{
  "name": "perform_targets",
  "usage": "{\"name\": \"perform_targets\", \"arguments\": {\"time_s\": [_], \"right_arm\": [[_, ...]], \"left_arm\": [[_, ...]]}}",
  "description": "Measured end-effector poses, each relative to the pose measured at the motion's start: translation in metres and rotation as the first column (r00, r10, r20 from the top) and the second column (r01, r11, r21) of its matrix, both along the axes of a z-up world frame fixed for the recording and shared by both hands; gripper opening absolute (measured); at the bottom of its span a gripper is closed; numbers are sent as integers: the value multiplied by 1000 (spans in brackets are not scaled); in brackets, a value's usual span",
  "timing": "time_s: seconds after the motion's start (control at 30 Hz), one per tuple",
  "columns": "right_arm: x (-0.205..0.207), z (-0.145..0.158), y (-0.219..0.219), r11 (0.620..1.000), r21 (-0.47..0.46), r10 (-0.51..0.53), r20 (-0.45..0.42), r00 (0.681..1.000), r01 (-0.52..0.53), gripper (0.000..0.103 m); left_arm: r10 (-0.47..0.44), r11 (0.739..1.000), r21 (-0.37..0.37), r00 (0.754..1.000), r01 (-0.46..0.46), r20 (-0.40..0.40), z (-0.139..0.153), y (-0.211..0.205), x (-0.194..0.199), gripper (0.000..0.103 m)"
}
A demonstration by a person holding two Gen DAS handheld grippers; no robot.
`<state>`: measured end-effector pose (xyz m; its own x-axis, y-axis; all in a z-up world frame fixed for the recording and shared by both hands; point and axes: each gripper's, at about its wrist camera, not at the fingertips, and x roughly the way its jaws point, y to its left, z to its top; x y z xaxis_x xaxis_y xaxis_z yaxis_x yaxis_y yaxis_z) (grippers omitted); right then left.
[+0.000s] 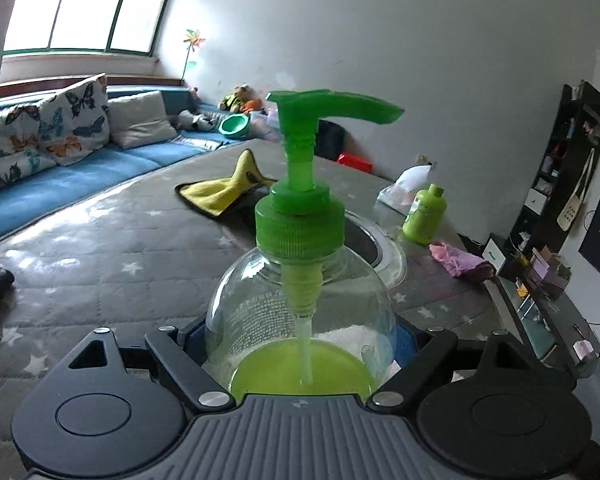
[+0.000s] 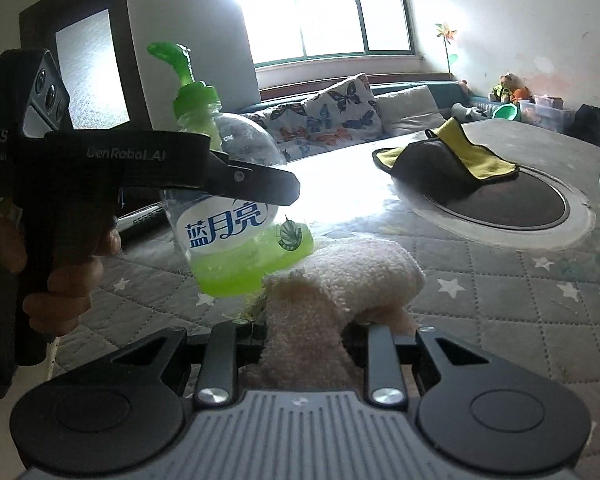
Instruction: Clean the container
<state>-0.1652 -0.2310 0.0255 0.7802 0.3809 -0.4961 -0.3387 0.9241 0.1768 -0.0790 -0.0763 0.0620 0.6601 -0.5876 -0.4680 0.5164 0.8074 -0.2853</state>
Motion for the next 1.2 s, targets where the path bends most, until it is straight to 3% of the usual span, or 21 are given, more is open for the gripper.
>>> {"name": "perform_targets", "arguments": {"time_s": [0.23, 0.43, 0.73, 0.8, 0.97, 1.1, 1.2], "right_arm": [[-4, 4, 18, 997, -49, 53, 32, 998, -52, 25], [-5, 8, 21, 997, -62, 43, 65, 997, -39, 25], [12, 11, 6, 998, -54, -22, 50, 999, 25, 25], [19, 13, 2, 998, -54, -39, 56, 998, 42, 25], [53, 26, -12, 993, -28, -110, 62, 992, 112, 25], [77, 39, -20, 989, 63, -141, 97, 985, 135, 25], [95, 34, -18, 986, 89, -147, 59, 987, 141, 29]], "left_arm": [[-55, 982, -181, 998, 48, -34, 15, 2, -4, 87], [-64, 981, -181, 998, 63, -4, 20, -5, -8, 87], [16, 998, -58, 1000, -16, 10, 7, 3, -3, 87], [46, 999, 1, 998, -46, 31, 5, 2, -1, 87], [124, 981, 136, 988, -137, 96, -5, 4, 5, 87], [173, 966, 173, 976, -195, 130, -10, 6, 14, 87], [209, 952, 194, 967, -235, 148, -13, 5, 22, 87]]}}
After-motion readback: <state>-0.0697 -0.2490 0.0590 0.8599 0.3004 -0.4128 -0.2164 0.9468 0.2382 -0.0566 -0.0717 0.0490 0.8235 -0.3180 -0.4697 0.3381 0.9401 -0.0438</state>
